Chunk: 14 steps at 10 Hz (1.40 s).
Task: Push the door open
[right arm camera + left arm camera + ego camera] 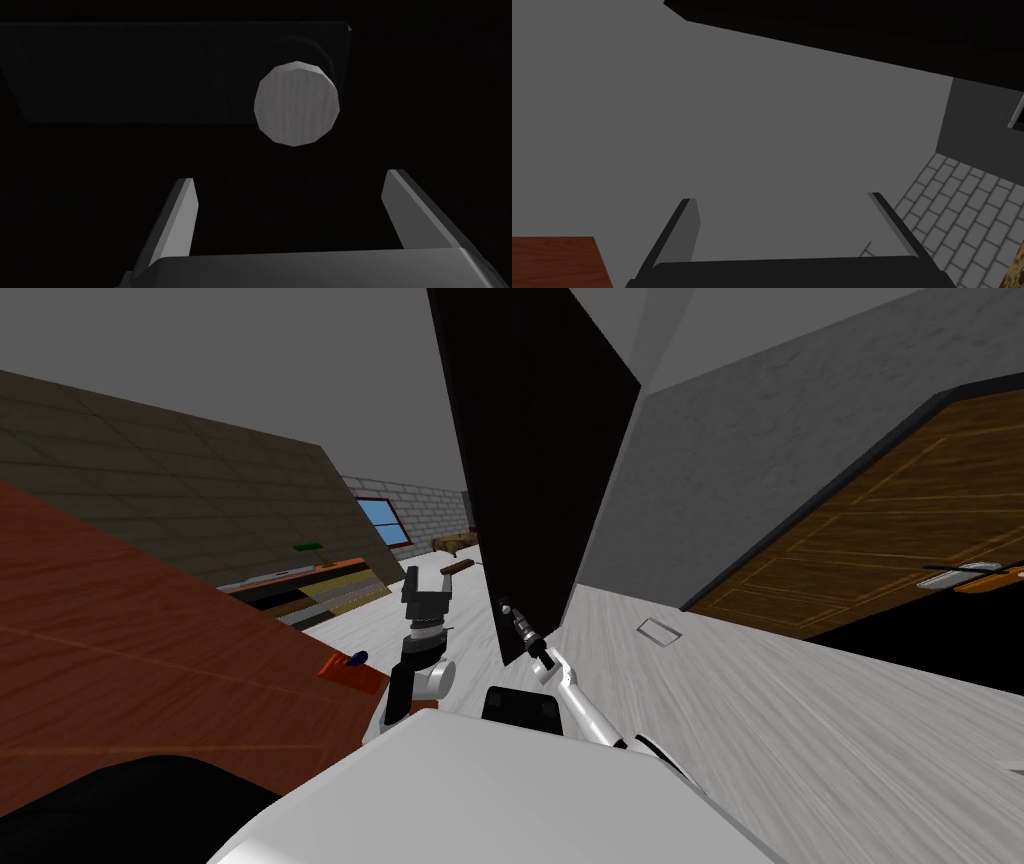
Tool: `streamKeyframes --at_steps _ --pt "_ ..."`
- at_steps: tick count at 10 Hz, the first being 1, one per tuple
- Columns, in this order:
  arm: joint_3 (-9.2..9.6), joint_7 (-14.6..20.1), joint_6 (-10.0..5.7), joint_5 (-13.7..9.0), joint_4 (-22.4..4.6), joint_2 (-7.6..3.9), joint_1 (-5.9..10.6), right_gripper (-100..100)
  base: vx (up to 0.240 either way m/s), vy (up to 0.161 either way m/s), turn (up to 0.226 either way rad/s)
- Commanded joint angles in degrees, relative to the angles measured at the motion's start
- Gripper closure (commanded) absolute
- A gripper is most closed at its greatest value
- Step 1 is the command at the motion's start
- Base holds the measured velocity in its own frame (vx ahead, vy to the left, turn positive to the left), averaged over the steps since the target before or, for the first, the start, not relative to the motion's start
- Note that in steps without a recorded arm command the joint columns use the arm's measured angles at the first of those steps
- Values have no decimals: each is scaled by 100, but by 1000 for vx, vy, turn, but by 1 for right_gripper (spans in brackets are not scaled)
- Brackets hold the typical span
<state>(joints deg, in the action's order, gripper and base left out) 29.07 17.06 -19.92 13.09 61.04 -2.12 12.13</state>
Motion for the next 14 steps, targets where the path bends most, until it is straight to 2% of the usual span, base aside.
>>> streamKeyframes --at_steps 1,2,3,4,9,11,14 --pt "-21 -47 -2 9 -23 109 7 -100 230 149 2" --pt "-34 -76 -4 15 -37 247 11 -100 215 144 10" --pt "-30 -59 2 12 -43 188 23 -100 90 69 -2" --pt "-30 -59 2 12 -43 188 23 100 -8 -7 -4" --pt "-30 -59 2 12 -43 188 23 100 -19 -16 -1" --pt "-27 -83 15 2 -17 138 -3 100 118 84 -92" --pt "-4 -120 37 -29 48 75 -57 100 153 161 -160"
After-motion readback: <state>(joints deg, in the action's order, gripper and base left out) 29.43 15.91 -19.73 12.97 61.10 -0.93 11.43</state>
